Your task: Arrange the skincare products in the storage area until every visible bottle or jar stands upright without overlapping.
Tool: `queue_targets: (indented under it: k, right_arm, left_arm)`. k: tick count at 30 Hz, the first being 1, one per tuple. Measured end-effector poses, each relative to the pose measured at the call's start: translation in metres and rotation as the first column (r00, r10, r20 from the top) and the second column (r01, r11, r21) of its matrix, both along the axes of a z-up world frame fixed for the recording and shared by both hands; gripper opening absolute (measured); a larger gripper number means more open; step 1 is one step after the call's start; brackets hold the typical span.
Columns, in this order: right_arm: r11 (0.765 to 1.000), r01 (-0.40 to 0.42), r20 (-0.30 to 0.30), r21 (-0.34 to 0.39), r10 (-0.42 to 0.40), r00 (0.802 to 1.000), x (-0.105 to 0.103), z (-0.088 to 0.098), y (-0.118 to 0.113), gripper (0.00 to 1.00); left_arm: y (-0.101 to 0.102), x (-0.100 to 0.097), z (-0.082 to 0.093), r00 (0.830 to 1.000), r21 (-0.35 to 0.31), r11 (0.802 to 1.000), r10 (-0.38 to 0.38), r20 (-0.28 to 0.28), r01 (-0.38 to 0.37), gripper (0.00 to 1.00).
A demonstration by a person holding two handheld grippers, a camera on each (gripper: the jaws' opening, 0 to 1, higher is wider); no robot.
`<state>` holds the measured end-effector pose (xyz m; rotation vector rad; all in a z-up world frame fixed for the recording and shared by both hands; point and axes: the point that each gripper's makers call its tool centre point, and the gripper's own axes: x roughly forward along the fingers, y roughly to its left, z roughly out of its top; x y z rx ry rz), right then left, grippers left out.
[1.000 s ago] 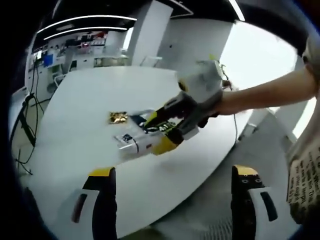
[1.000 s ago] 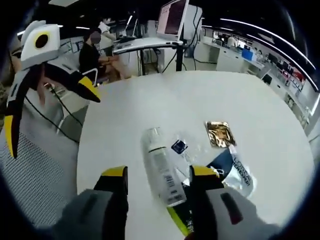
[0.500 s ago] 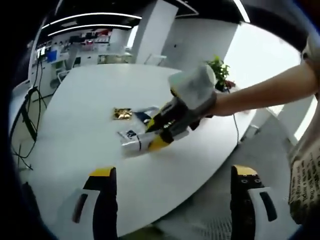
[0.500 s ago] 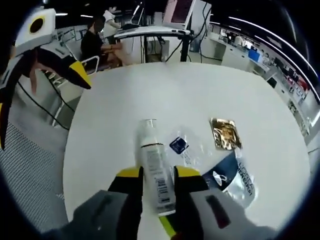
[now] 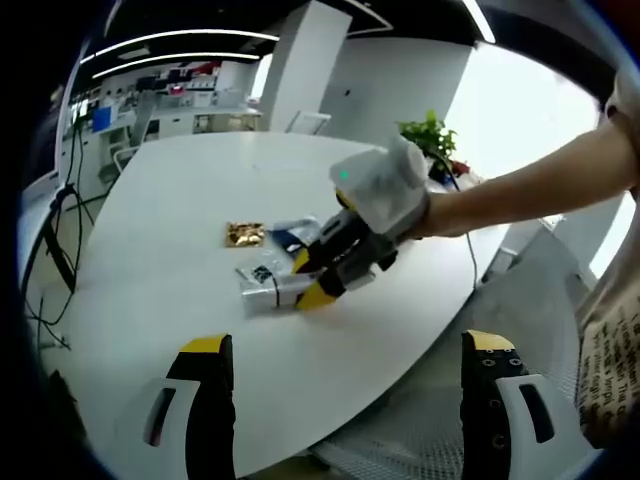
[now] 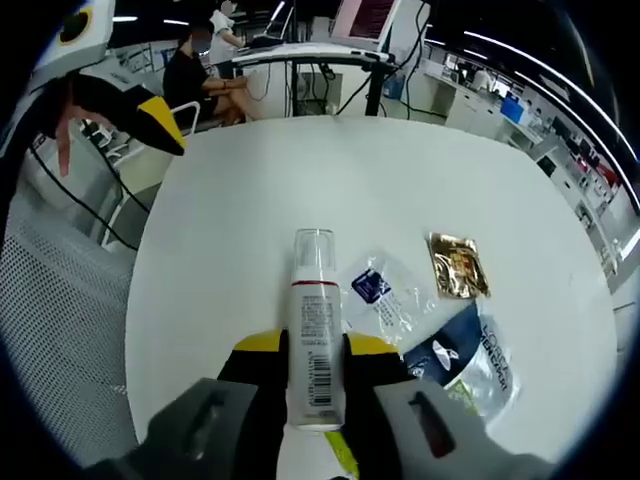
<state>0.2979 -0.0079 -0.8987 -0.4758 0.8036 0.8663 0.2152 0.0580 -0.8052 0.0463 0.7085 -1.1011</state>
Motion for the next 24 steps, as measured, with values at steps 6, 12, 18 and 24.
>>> queue_targets:
  k: [6,12,18,24]
  right_arm:
    - [1.0,-0.018,0.002,0.006,0.018,1.0,-0.011,0.007,0.003,0.2]
    - [0.999,0.012,-0.009,0.043,-0.011,1.0,-0.017,0.015,0.003,0.2]
    - [0.985,0.114,-0.026,0.133,-0.112,0.993,-0.019,0.028,0.001,0.2]
    - [0.952,0.211,-0.025,0.222,-0.211,0.977,-0.02,0.045,-0.007,0.2]
  left_arm:
    - [0.003,0.0,0.002,1.0,-0.002,1.0,0.005,0.007,-0.005,0.92]
    - [0.003,-0.002,0.007,1.0,-0.008,1.0,0.007,0.015,-0.006,0.92]
    - [0.002,-0.006,0.012,1.0,-0.015,1.0,0.003,0.026,-0.002,0.92]
    - [0.002,-0.007,0.015,1.0,-0.025,1.0,0.001,0.03,0.0,0.91]
